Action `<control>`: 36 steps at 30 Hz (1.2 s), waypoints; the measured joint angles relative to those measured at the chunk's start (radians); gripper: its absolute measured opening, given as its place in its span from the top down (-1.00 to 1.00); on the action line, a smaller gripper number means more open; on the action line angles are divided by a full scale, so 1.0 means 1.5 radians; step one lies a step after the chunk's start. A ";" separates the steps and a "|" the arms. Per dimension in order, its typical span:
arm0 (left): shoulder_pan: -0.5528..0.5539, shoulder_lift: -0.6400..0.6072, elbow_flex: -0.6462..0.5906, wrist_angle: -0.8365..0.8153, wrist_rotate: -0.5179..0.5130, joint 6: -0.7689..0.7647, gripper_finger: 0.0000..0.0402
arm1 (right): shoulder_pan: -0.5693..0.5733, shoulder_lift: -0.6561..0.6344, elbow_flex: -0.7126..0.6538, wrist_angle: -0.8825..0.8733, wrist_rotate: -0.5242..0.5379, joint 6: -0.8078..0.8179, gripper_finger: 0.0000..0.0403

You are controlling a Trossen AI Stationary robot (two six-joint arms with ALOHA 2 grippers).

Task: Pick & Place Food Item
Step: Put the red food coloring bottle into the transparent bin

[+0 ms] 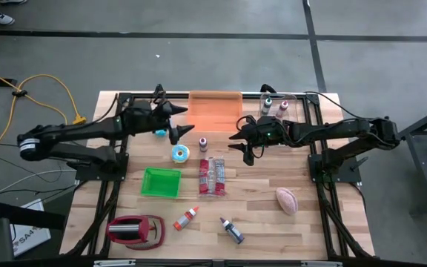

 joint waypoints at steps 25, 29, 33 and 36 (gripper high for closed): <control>0.056 0.065 0.000 0.000 0.063 0.039 -0.98 | 0.000 0.000 0.000 0.000 0.000 0.000 0.34; 0.056 0.065 0.000 0.000 0.063 0.028 -0.98 | 0.000 0.000 0.000 0.000 0.000 0.000 0.34; 0.056 0.065 0.000 0.000 0.063 0.032 -0.98 | 0.000 0.000 0.000 0.000 0.000 0.000 0.34; 0.056 0.065 0.000 0.000 0.063 0.038 -0.98 | 0.000 0.000 0.000 0.000 0.000 0.000 0.34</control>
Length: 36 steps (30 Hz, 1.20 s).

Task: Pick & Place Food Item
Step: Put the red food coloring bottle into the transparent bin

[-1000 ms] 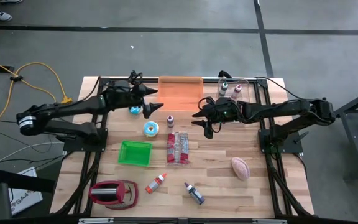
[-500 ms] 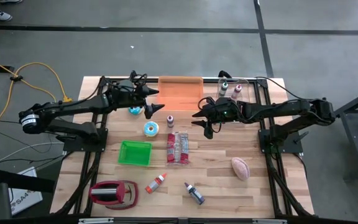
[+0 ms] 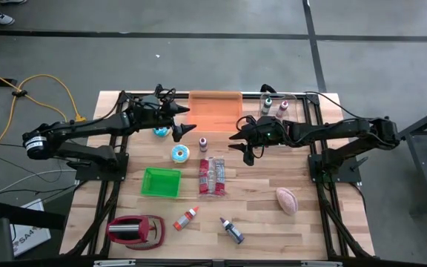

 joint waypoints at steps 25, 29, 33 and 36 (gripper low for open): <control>-0.025 0.136 0.000 0.000 0.002 0.065 -0.98 | 0.000 0.000 0.000 -0.008 0.000 0.000 0.34; -0.045 0.156 0.000 0.000 0.003 0.109 -0.98 | 0.000 0.000 0.000 -0.020 0.000 0.000 0.34; -0.068 0.161 -0.001 -0.001 0.002 0.152 -0.98 | 0.000 0.000 0.000 -0.028 0.000 0.000 0.34; -0.086 0.161 -0.001 0.002 -0.002 0.171 -0.98 | 0.000 0.000 0.000 -0.031 0.000 0.000 0.34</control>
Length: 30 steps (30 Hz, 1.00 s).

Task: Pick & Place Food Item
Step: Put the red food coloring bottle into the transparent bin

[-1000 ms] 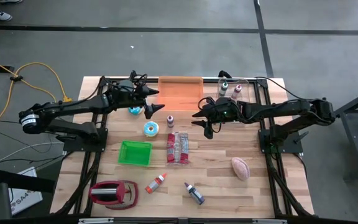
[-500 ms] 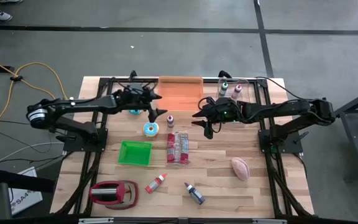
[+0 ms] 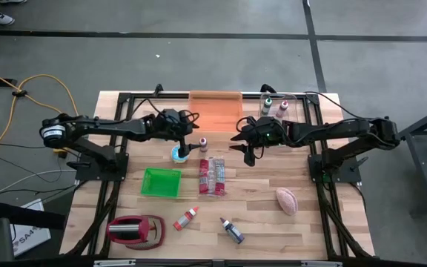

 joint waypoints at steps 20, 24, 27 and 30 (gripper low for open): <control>-0.014 0.035 0.002 0.004 -0.007 -0.036 -0.98 | 0.000 0.000 0.000 0.001 0.000 0.000 0.34; -0.014 0.075 0.001 0.011 -0.007 -0.055 -0.98 | 0.000 0.000 0.000 0.000 0.000 0.006 0.34; -0.014 0.097 0.001 0.029 -0.007 -0.064 -0.98 | 0.000 0.000 0.000 0.000 0.000 0.006 0.34; -0.014 0.113 0.001 0.036 -0.007 -0.088 -0.98 | 0.000 0.000 0.000 0.000 0.000 0.006 0.34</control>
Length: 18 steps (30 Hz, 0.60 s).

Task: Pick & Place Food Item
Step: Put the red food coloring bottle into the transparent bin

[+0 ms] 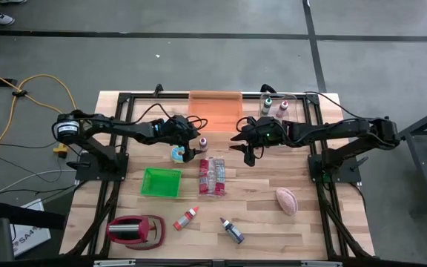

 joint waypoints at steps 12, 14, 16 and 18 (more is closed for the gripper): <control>-0.001 0.067 0.000 0.055 -0.001 -0.019 -0.98 | 0.000 0.000 0.000 0.000 0.000 0.000 0.34; -0.001 0.067 -0.001 0.057 -0.001 -0.014 -0.98 | 0.000 0.000 0.000 0.001 0.000 0.000 0.34; -0.001 0.067 -0.001 0.056 -0.001 -0.005 -0.98 | 0.000 0.000 0.000 0.000 0.000 0.000 0.34; -0.001 0.067 -0.001 0.056 -0.001 0.002 -0.98 | 0.000 0.000 0.000 0.001 0.000 0.000 0.34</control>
